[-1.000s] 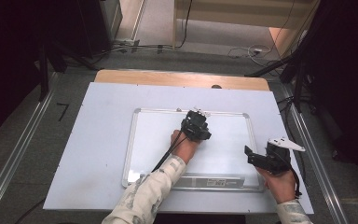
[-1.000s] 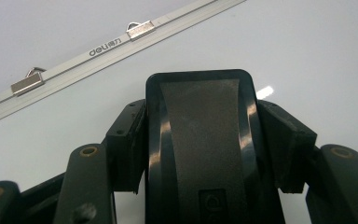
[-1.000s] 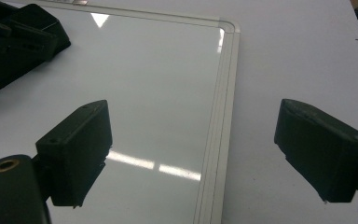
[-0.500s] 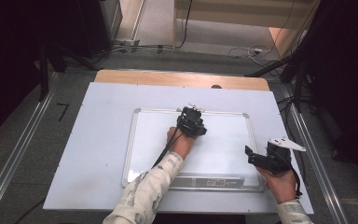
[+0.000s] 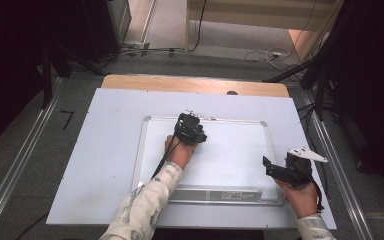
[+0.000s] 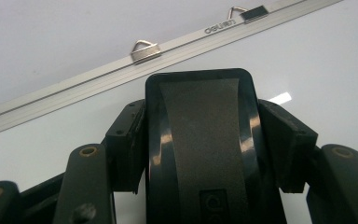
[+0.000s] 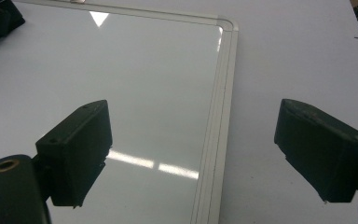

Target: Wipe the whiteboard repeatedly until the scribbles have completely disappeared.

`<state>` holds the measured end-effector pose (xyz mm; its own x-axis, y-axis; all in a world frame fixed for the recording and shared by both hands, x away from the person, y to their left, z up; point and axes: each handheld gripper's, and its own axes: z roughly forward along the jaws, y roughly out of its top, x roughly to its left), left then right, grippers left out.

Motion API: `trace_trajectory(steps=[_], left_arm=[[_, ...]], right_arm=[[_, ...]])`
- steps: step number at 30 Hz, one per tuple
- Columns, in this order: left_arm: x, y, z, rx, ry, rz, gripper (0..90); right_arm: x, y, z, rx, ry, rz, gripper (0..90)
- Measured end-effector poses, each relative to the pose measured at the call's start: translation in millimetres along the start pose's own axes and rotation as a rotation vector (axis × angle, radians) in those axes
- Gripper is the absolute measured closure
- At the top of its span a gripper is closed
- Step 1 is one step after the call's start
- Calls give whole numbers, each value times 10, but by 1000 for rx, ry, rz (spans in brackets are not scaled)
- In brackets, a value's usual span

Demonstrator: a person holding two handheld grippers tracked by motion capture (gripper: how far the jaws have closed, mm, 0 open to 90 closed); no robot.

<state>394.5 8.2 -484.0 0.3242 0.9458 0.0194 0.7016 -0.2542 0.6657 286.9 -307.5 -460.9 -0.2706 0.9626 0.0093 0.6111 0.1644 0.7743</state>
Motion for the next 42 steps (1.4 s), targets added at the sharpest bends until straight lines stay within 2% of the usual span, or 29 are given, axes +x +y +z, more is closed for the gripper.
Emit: trace_trajectory(steps=[3,8,11,19,24,27,29,35,42], left_arm=[[54,-36,-29,1,-3,-2,397],[65,-84,-70,5,-1,1,397],[22,-109,-94,7,-3,16,398],[-137,-147,-141,12,-43,55,398],[-164,-156,-171,25,-63,76,393],[-163,-157,-189,22,-59,79,392],[-160,-163,-197,12,-62,67,391],[-192,-186,-182,8,-35,75,393],[-210,-209,-182,1,-20,56,398]], right_arm=[[-2,-1,4,1,0,1,98],[6,-2,8,1,-1,0,98],[10,-1,10,3,-3,1,98],[24,1,15,4,-3,-6,98],[11,4,26,6,-2,-1,100],[14,5,27,5,-3,-3,99],[14,5,25,4,-2,-4,99],[20,4,21,5,-3,-6,100],[24,2,20,7,-3,-6,100]])
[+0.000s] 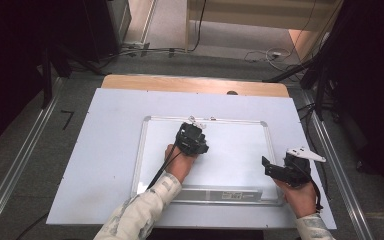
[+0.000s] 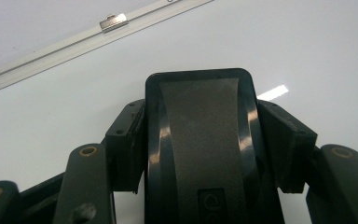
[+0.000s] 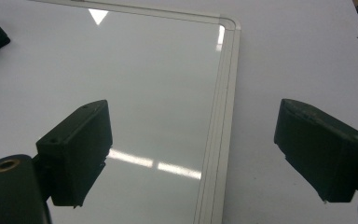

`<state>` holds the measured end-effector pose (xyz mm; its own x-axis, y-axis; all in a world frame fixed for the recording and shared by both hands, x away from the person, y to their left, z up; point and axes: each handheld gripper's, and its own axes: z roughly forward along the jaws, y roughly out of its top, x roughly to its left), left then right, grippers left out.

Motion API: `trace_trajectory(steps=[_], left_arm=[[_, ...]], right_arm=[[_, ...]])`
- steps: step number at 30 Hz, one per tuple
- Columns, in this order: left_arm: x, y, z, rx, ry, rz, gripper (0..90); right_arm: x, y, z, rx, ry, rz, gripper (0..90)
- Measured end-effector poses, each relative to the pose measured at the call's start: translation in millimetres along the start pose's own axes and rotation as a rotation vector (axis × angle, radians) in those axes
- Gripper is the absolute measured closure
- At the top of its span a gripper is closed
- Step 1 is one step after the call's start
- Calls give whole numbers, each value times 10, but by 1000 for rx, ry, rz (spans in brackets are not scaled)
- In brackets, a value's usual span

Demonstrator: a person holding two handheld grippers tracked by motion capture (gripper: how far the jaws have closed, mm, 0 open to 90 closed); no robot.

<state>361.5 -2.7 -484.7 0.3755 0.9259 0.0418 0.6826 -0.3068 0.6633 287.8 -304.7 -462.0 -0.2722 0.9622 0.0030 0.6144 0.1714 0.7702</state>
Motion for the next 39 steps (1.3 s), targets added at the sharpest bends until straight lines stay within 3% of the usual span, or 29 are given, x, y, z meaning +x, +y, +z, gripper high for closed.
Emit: trace_trajectory(steps=[32,39], left_arm=[[-6,-16,13,-9,-3,-14,402],[8,-5,-16,-8,9,4,391]], right_arm=[[5,-1,5,0,4,-2,100],[8,6,16,0,5,0,100]])
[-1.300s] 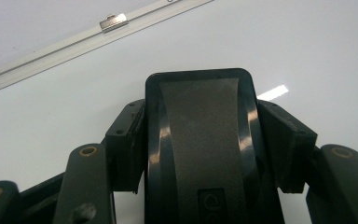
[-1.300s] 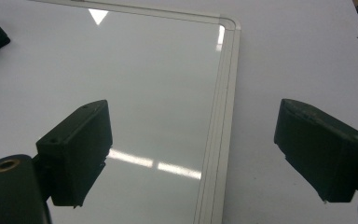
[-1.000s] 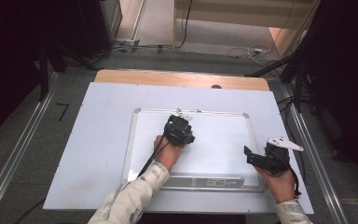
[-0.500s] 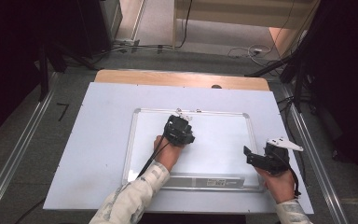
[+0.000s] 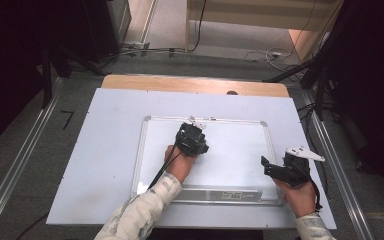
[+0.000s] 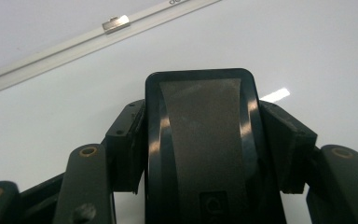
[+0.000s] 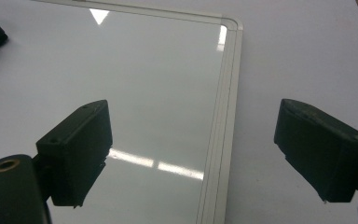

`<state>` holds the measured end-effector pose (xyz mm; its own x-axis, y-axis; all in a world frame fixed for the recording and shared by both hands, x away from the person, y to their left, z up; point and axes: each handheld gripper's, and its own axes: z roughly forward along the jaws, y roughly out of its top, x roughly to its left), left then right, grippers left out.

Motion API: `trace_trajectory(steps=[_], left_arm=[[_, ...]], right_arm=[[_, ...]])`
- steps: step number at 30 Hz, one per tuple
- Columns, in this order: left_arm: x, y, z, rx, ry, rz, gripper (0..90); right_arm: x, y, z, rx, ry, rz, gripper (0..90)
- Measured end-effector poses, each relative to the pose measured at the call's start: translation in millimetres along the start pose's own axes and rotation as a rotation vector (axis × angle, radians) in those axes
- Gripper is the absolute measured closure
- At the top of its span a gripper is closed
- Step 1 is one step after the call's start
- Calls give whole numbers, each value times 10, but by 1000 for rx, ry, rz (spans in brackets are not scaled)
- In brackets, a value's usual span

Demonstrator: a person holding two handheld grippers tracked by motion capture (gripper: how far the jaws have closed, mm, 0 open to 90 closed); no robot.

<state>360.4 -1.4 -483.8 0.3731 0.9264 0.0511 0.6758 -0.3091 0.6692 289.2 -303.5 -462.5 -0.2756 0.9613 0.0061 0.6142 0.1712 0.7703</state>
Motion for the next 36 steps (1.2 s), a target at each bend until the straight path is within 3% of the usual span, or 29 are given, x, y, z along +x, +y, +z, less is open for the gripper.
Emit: trace_trajectory(steps=[8,11,15,20,36], left_arm=[[4,-12,-33,-8,-18,-19,390],[44,38,-115,-40,-28,-36,390],[144,126,-236,-75,-25,-57,389],[288,144,-320,-80,-19,-78,389],[668,95,-390,-81,33,-153,389]], right_arm=[[-1,1,-4,-1,-1,0,100],[-1,1,-1,-1,0,0,100],[4,2,1,-1,-1,-1,100],[7,2,1,-1,-2,-4,100],[8,4,4,2,-4,-2,100]])
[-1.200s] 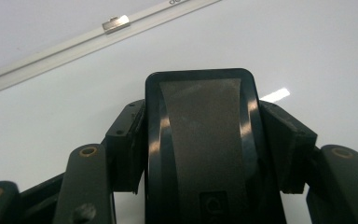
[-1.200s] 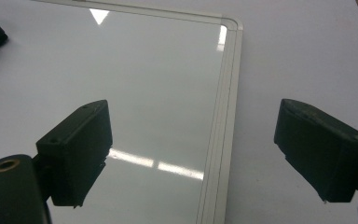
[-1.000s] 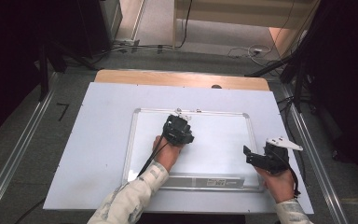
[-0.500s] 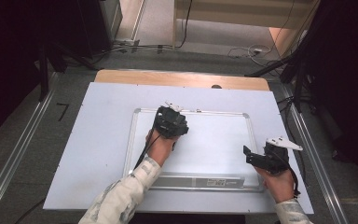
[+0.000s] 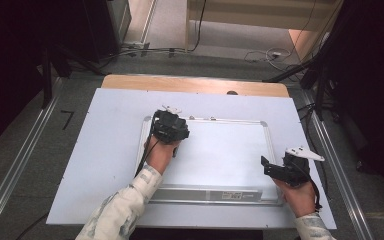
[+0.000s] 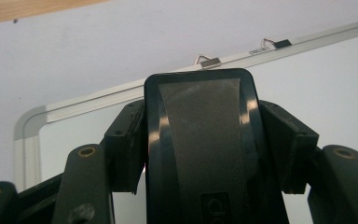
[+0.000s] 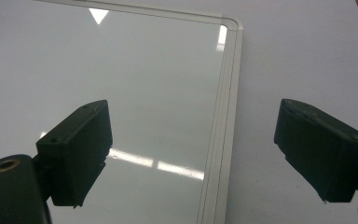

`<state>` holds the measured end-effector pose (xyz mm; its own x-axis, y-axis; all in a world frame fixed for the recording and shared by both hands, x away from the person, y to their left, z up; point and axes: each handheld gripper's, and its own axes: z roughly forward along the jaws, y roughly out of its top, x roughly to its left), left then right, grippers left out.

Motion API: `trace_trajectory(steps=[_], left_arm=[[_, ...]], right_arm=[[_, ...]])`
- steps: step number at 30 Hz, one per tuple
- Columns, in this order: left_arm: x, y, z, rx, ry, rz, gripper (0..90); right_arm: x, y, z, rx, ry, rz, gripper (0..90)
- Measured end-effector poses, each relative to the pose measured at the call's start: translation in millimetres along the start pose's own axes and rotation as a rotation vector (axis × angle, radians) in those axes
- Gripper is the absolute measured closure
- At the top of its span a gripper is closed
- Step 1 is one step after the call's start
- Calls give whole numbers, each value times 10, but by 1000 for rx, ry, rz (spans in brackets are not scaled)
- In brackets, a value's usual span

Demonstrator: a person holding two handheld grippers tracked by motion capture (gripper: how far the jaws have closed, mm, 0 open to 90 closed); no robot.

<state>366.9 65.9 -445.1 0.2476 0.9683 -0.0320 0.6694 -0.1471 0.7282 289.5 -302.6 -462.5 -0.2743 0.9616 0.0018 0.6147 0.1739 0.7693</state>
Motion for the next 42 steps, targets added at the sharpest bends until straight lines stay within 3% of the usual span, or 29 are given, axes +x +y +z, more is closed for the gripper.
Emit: trace_trajectory(steps=[19,29,32,42], left_arm=[[461,-40,98,15,119,-105,389],[566,-72,208,40,163,-130,389],[610,-83,252,54,164,-155,389],[668,-107,349,84,186,-155,389]], right_arm=[[1,0,0,2,1,1,100],[-3,0,2,2,2,1,100],[-3,0,1,1,2,1,100],[-5,0,1,1,3,1,100]])
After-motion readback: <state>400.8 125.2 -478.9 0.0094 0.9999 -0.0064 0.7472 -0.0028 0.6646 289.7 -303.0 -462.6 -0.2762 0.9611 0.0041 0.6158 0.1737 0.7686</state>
